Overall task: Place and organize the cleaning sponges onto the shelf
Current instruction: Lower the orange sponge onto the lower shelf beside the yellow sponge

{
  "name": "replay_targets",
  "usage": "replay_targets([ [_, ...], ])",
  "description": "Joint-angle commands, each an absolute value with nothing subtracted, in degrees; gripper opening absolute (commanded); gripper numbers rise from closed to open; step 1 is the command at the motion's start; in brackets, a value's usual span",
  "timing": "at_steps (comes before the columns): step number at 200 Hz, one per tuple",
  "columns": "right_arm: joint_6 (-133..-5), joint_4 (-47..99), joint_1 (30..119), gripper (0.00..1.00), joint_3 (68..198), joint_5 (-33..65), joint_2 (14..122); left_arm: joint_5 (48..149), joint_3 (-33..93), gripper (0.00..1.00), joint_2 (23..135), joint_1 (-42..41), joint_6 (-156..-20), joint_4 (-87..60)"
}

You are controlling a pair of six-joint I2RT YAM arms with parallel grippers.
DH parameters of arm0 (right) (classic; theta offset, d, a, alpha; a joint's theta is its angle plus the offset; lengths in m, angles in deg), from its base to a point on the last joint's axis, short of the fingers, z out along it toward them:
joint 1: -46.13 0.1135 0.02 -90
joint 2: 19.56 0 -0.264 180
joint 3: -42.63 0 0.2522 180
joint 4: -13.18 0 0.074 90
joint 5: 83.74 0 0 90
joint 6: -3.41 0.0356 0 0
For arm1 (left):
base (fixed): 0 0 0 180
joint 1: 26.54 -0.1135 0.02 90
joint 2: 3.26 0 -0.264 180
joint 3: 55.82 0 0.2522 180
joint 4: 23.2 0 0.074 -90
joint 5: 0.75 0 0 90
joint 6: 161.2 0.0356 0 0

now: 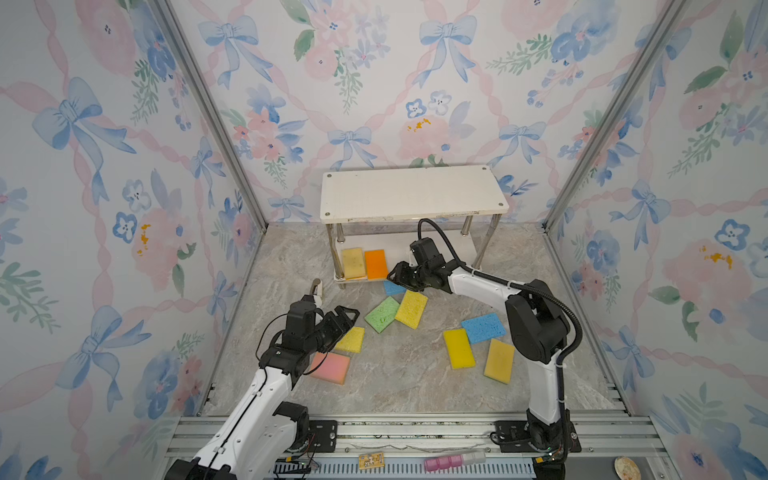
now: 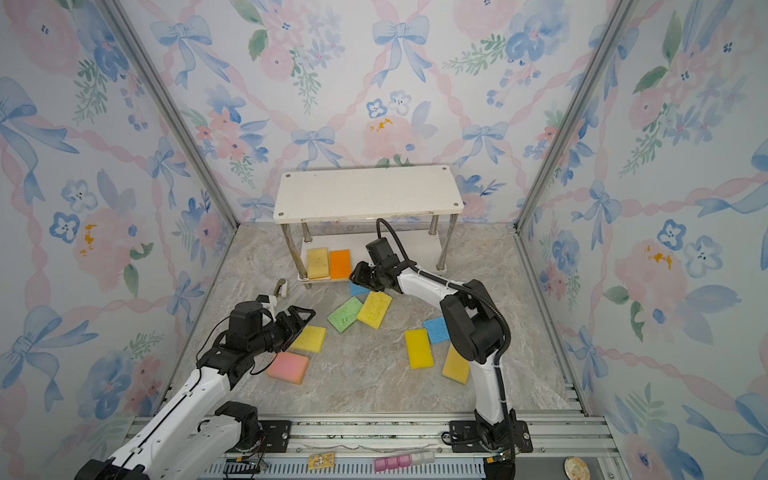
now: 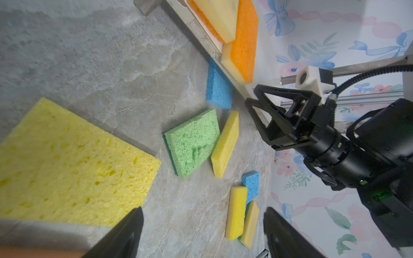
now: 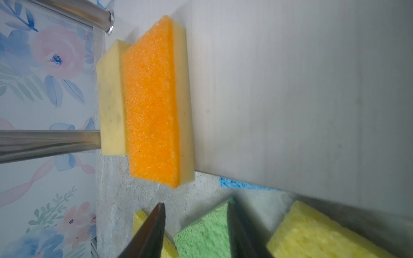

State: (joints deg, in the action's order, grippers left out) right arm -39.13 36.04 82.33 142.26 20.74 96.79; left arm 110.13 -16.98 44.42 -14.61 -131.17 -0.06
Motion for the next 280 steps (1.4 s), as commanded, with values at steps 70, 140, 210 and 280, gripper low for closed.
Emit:
replay_targets([
  [70, -12.67, 5.2, 86.64, 0.07, 121.92, 23.4, 89.58, 108.71, -17.21, 0.86, 42.92, -15.2, -131.31, 0.62],
  [140, -5.69, -2.1, 86.73, 0.0, 127.73, 26.3, 96.95, 109.97, -18.57, 0.86, 40.42, -15.73, -131.58, 0.74],
  [210, -6.35, 2.33, 86.63, 0.0, 131.21, 26.05, 99.84, 110.38, -18.67, 0.86, 39.56, -16.08, -131.19, 1.23],
  [280, -6.61, 5.98, 86.64, 0.0, 136.2, 25.38, 103.69, 110.36, -18.03, 0.87, 38.75, -16.39, -129.76, 2.88],
])
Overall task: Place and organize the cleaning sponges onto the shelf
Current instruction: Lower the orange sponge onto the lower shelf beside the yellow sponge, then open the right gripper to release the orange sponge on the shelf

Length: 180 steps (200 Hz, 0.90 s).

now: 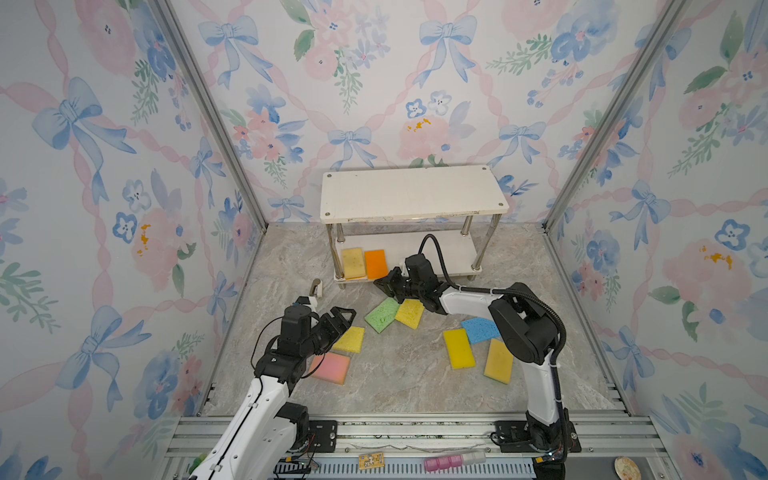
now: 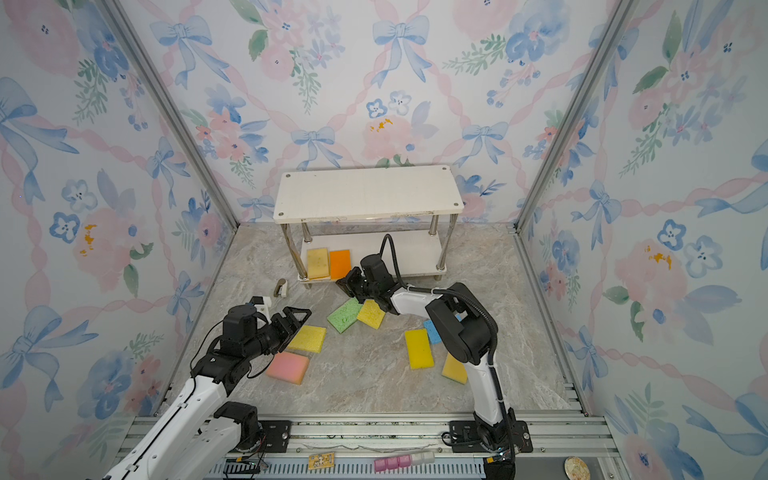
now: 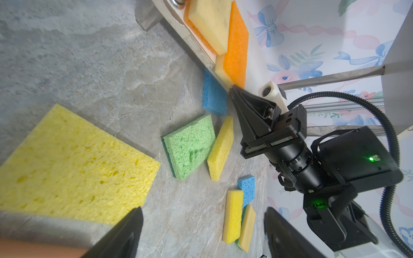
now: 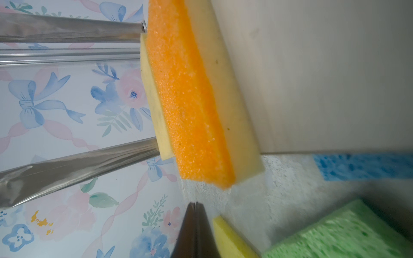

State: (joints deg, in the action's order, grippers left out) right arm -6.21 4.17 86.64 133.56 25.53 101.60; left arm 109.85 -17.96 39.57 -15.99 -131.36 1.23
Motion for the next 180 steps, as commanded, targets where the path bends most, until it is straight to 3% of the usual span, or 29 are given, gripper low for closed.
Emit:
replay_targets([
  [1, -6.61, 5.95, 86.64, 0.0, 136.24, 25.35, 103.76, 110.35, -18.01, 0.87, 38.75, -16.41, -129.7, 3.0],
  [180, -7.75, 9.68, 84.97, 0.0, 143.33, 24.98, 108.13, 109.2, -16.41, 0.88, 39.01, -16.61, -127.5, 4.62],
])
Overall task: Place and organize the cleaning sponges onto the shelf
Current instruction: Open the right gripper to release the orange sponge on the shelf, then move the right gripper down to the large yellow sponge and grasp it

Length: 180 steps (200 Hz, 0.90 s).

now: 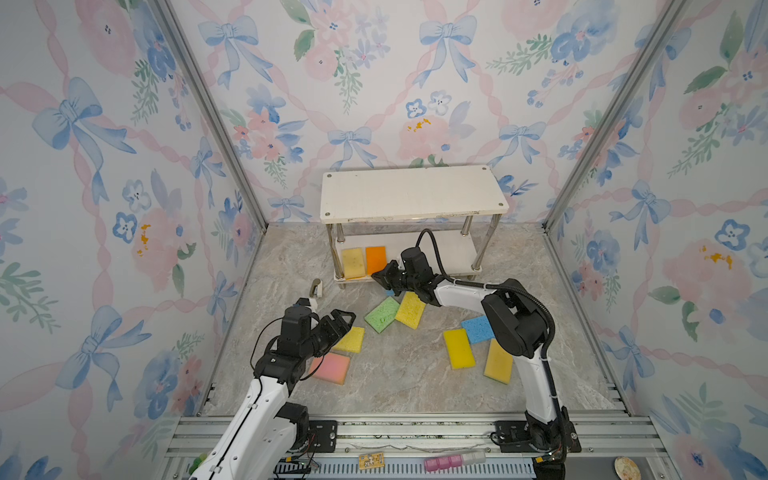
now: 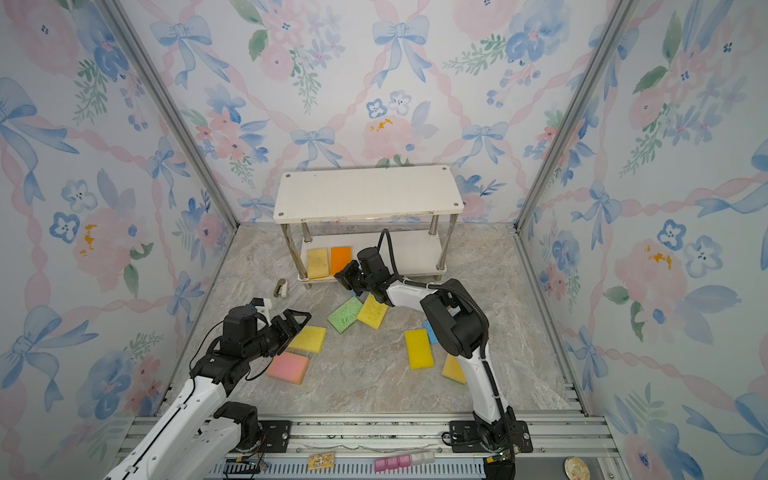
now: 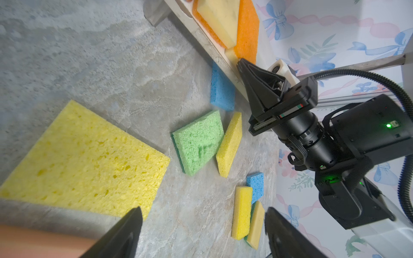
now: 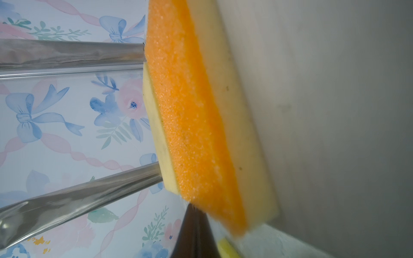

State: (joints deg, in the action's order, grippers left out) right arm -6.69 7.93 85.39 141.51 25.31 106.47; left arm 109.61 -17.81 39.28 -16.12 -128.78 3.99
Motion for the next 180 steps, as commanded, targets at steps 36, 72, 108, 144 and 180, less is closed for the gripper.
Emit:
replay_targets([
  [36, -8.47, 10.2, 85.19, 0.0, 142.76, 25.2, 107.04, 108.95, -16.08, 0.88, 39.05, -16.65, -127.12, 4.62],
  [72, -13.12, 14.82, 85.93, 0.06, 137.39, 24.17, 99.52, 108.45, -15.52, 0.9, 39.44, -16.47, -126.47, 4.6],
  [108, -19.6, 23.13, 85.94, 0.27, 129.21, 23.46, 88.76, 107.8, -15.6, 0.94, 40.23, -15.02, -125.75, 4.53],
  [144, -27.92, 36.33, 85.11, 0.44, 122.67, 22.74, 79.62, 105.82, -12.03, 0.98, 47.29, -9.29, -123.01, 3.75],
  [180, -30.74, 38.26, 81.74, 0.51, 113.06, 24.29, 72.76, 104.89, -5.19, 0.98, 58.68, -1.77, -118.29, 2.89],
])
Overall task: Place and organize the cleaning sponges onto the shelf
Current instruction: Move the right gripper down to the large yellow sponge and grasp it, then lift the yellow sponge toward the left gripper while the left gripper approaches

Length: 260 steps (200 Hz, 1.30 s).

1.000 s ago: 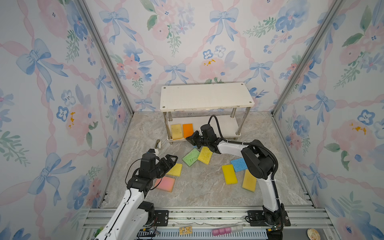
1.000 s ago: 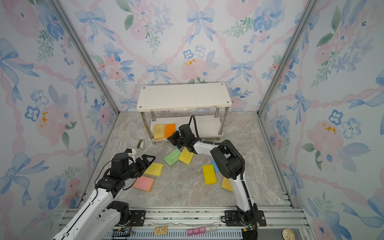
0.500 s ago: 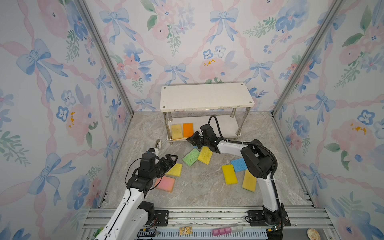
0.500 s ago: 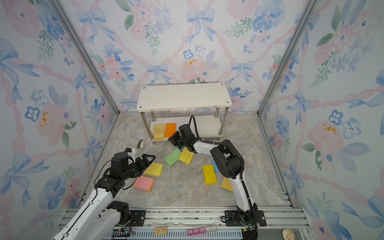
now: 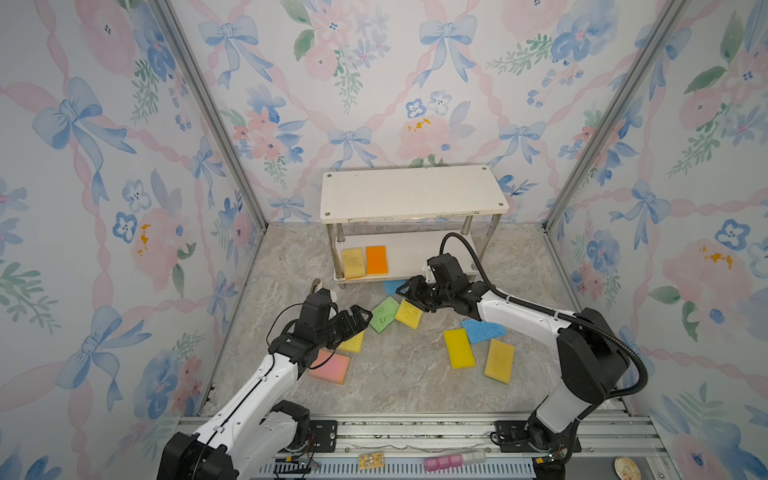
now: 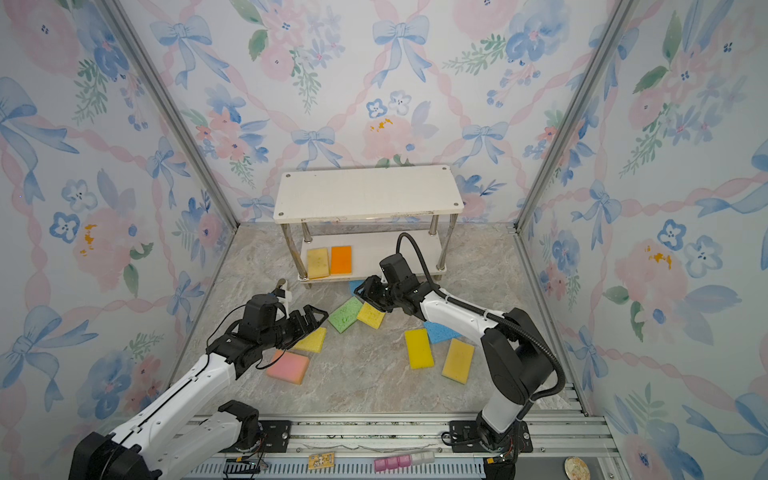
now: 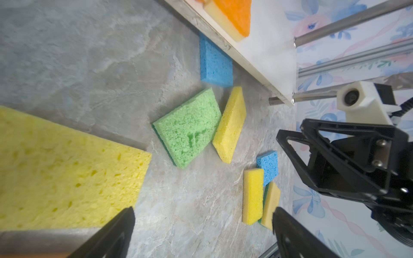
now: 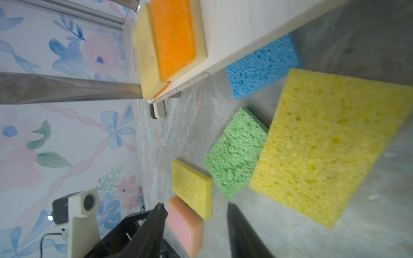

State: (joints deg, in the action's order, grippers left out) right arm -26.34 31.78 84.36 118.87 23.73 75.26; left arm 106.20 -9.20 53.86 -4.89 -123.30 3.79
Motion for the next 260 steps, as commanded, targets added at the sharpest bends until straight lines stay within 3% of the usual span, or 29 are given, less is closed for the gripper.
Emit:
replay_targets([
  [1, -30.8, 38.27, 81.64, 0.51, 112.85, 24.33, 72.65, 104.89, -5.04, 0.98, 58.87, -1.67, -118.17, 2.87],
  [68, -32.04, 32.87, 78.1, 0.52, 108.8, 27.6, 74.91, 104.47, -3.39, 0.98, 61.22, -0.6, -117.82, 2.69],
  [174, -28.15, 22.28, 76.8, 0.41, 109.61, 29.38, 85.06, 103.27, -7.06, 0.98, 54.47, -1.15, -121.57, 2.77],
  [229, -27.44, 19.86, 76.73, 0.31, 111.98, 29.55, 88.61, 104.51, -6.08, 0.98, 55.57, -2.62, -121.19, 2.77],
  [260, -28.37, 21.59, 76.8, 0.11, 112.44, 29.48, 87.81, 105.13, -5.03, 0.98, 57.0, -3.1, -120.39, 2.77],
])
